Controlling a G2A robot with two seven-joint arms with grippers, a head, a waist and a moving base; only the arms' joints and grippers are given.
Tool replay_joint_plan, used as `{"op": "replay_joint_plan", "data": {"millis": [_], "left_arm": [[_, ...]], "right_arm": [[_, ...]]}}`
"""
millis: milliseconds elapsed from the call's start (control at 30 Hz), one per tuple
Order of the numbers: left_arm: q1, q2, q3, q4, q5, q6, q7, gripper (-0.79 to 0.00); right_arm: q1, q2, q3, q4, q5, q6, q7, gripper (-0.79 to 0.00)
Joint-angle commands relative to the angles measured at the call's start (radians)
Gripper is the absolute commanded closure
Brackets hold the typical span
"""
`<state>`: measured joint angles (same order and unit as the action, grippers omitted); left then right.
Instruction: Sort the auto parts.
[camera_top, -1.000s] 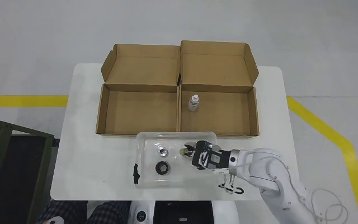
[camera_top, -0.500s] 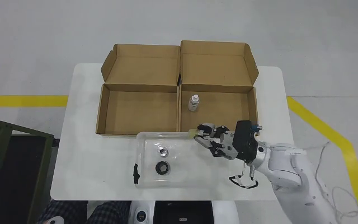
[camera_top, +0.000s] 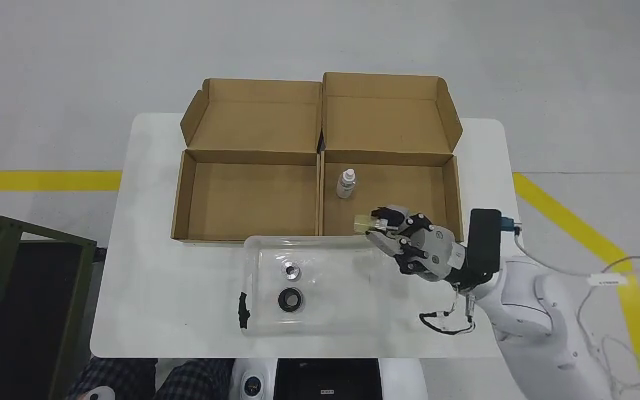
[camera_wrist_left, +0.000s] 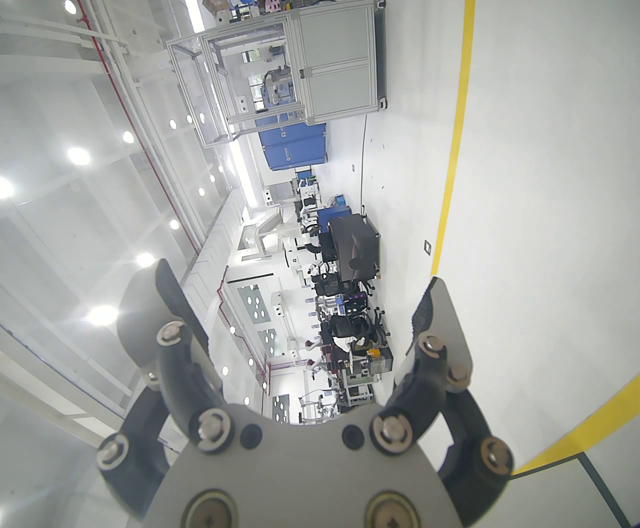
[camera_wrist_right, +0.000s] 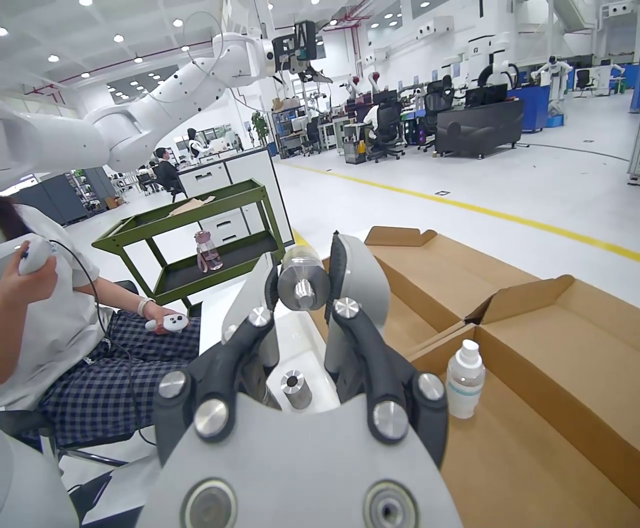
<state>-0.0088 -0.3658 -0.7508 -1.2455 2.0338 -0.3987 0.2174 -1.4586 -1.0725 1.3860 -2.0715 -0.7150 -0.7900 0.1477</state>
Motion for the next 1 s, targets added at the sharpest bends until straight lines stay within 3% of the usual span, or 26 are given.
{"op": "replay_joint_plan", "data": {"millis": [0, 500, 967], "left_arm": [[0.000, 0.000, 0.000, 0.000, 0.000, 0.000, 0.000, -0.785], [0.000, 0.000, 0.000, 0.000, 0.000, 0.000, 0.000, -0.785], [0.000, 0.000, 0.000, 0.000, 0.000, 0.000, 0.000, -0.785]], "right_arm": [[-0.001, 0.000, 0.002, -0.001, -0.001, 0.003, -0.003, 0.000], [-0.003, 0.003, 0.014, -0.011, -0.026, 0.026, 0.019, 0.000], [0.032, -0.001, -0.044, 0.028, -0.193, 0.141, 0.095, 0.000]]}}
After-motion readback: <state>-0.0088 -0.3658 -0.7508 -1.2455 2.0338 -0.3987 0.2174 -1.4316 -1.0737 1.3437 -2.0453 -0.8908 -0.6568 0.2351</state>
